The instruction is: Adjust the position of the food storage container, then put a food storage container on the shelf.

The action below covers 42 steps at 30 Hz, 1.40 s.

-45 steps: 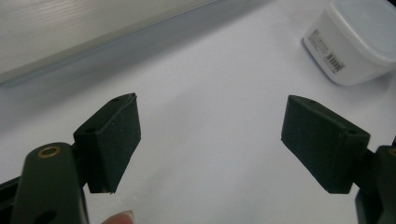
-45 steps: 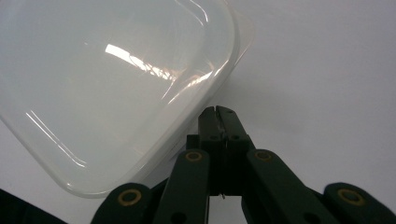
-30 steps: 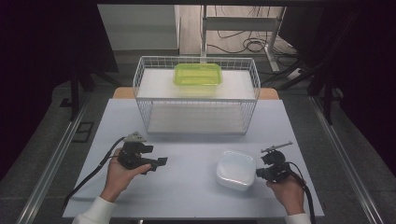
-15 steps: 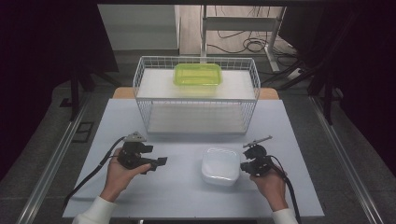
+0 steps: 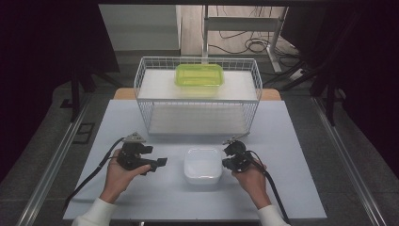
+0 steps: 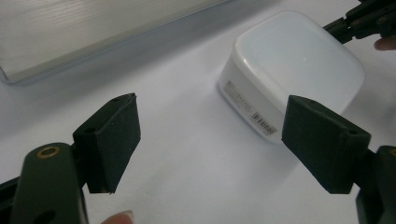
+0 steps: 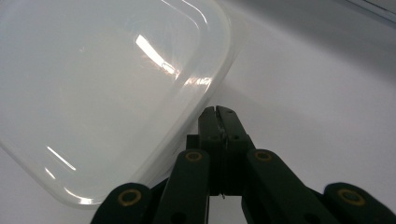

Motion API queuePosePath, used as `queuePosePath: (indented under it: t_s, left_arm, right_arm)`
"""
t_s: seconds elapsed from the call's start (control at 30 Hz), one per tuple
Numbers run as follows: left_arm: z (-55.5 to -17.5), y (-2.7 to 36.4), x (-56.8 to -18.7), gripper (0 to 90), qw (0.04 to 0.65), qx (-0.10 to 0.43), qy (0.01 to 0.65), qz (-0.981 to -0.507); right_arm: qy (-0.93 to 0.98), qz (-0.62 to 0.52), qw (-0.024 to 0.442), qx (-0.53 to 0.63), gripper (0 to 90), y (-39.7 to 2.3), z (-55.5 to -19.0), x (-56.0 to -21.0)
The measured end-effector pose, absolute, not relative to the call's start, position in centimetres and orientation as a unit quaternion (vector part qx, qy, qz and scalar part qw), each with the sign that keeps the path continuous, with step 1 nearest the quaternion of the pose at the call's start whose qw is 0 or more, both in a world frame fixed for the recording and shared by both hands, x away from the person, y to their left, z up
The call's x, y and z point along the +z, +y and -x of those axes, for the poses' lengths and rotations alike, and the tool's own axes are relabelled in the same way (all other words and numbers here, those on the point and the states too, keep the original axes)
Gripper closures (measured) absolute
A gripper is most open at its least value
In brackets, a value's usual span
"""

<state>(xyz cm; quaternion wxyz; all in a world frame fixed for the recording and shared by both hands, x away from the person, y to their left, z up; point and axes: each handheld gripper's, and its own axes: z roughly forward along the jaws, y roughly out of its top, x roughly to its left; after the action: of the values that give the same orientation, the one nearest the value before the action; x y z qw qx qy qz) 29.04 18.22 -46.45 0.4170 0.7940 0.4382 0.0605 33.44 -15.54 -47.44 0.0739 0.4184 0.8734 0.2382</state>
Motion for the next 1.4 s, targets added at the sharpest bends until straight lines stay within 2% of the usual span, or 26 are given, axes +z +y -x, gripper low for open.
queuePosePath:
  t_s: [0.33,0.63,0.7,0.9,0.97,1.1,1.4]
  left_arm:
    - [-29.0,18.4,-46.4,18.3,0.420,0.060,0.443,-0.790]
    - [-29.0,18.5,-46.2,18.0,0.428,0.057,0.446,-0.784]
    - [-28.9,18.5,-46.1,18.7,0.432,0.056,0.449,-0.780]
    - [-28.7,18.6,-45.7,20.5,0.452,0.046,0.457,-0.765]
    - [-28.7,18.5,-45.8,20.6,0.452,0.041,0.459,-0.763]
    - [-28.7,18.4,-45.9,22.1,0.451,0.038,0.462,-0.763]
    - [-28.7,18.0,-46.1,22.4,0.460,0.016,0.466,-0.756]
  right_arm:
    - [0.873,-0.411,0.068,0.252,89.2,-15.1,-33.4,-47.9]
    - [0.854,-0.424,0.070,0.292,88.8,-17.9,-32.9,-46.3]
    - [0.848,-0.426,0.073,0.307,82.9,-18.5,-32.7,-45.9]
    - [0.812,-0.447,0.051,0.372,48.4,-20.4,-32.7,-45.0]
    - [0.809,-0.450,0.047,0.376,39.8,-20.7,-32.7,-44.9]
    - [0.808,-0.449,0.020,0.381,32.7,-20.9,-32.7,-44.8]
    - [0.788,-0.449,-0.026,0.420,28.5,-21.1,-32.7,-44.9]
